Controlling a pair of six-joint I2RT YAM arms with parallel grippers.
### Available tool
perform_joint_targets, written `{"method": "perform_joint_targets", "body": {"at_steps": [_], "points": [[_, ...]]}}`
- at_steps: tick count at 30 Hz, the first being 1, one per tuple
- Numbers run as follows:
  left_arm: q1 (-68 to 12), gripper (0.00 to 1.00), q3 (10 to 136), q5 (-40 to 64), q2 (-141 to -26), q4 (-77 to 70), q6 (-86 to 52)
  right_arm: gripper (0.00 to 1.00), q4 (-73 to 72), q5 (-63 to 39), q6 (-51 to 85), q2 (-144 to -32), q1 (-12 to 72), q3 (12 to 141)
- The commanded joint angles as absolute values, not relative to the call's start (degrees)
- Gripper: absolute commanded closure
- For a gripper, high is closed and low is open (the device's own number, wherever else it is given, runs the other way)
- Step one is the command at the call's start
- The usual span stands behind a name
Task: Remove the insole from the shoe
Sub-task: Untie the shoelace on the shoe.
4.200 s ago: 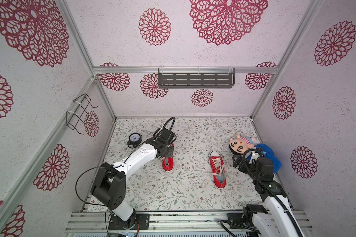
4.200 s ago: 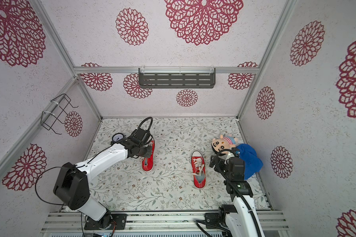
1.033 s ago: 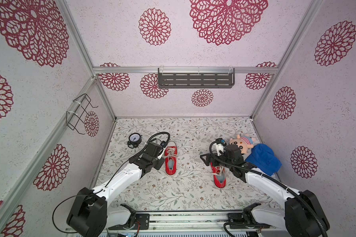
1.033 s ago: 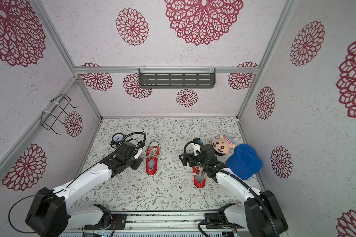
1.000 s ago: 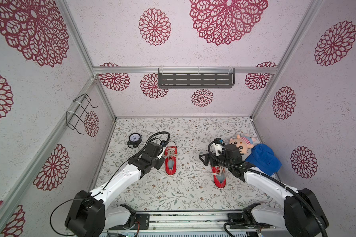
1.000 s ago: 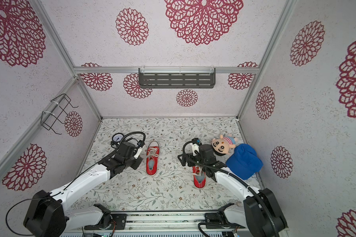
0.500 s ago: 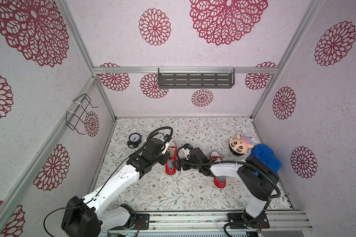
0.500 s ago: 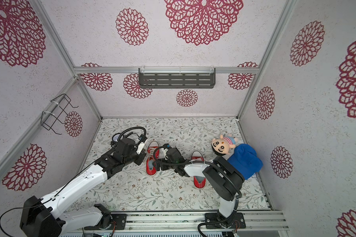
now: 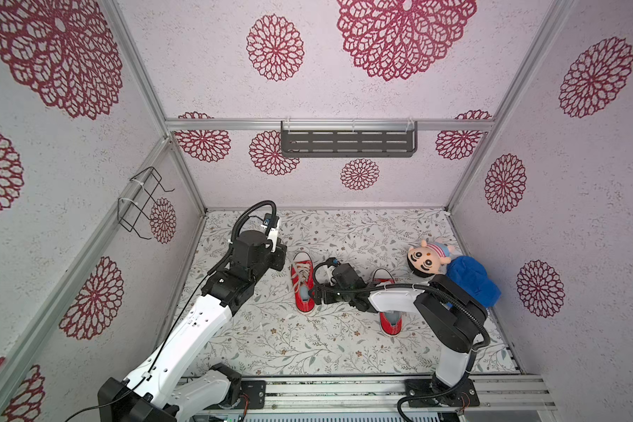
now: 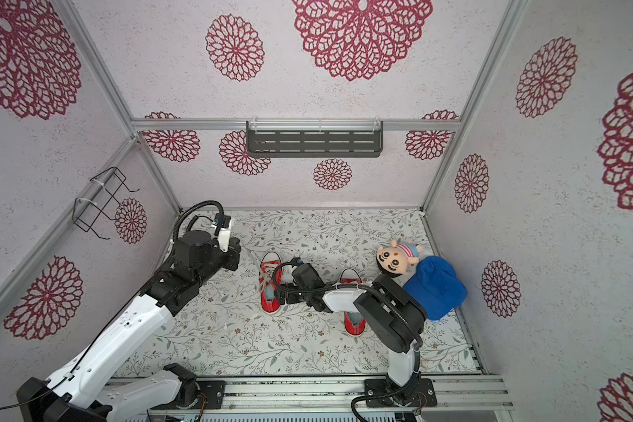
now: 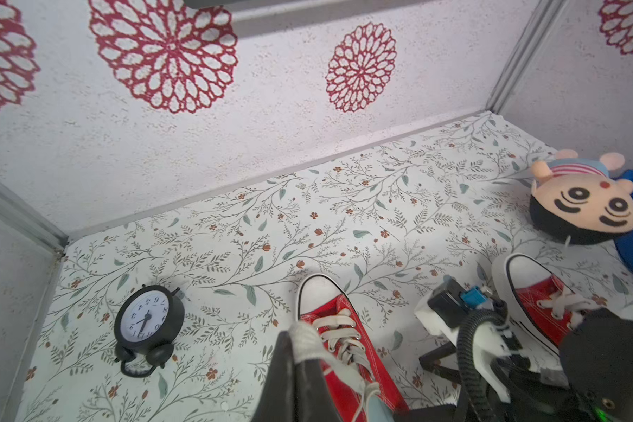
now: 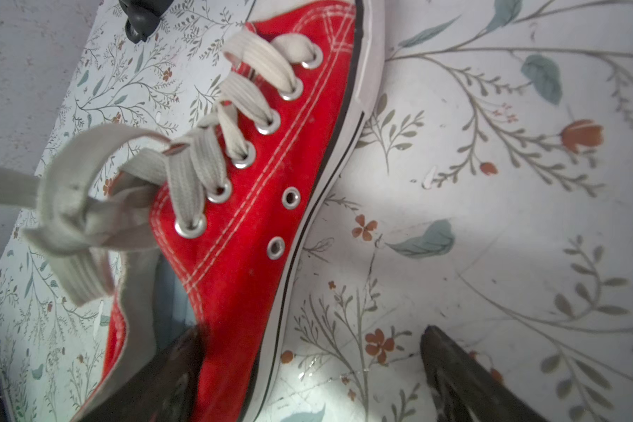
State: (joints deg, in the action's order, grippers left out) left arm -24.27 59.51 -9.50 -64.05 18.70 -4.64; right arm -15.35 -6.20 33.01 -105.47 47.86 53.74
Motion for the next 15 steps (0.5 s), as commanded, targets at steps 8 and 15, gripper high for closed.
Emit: {"method": "perform_joint_targets", "body": {"at_steps": [8, 15], "points": [[-16.19, 1.0, 61.66, -4.25, -69.99, 17.54, -11.24, 0.06, -11.98, -3.65, 28.71, -103.11, 48.47, 52.55], [-15.47, 1.0, 59.64, -3.32, -68.99, 17.22, -12.24, 0.03, -23.16, -4.31, 13.61, -94.26, 48.52, 48.1]]}}
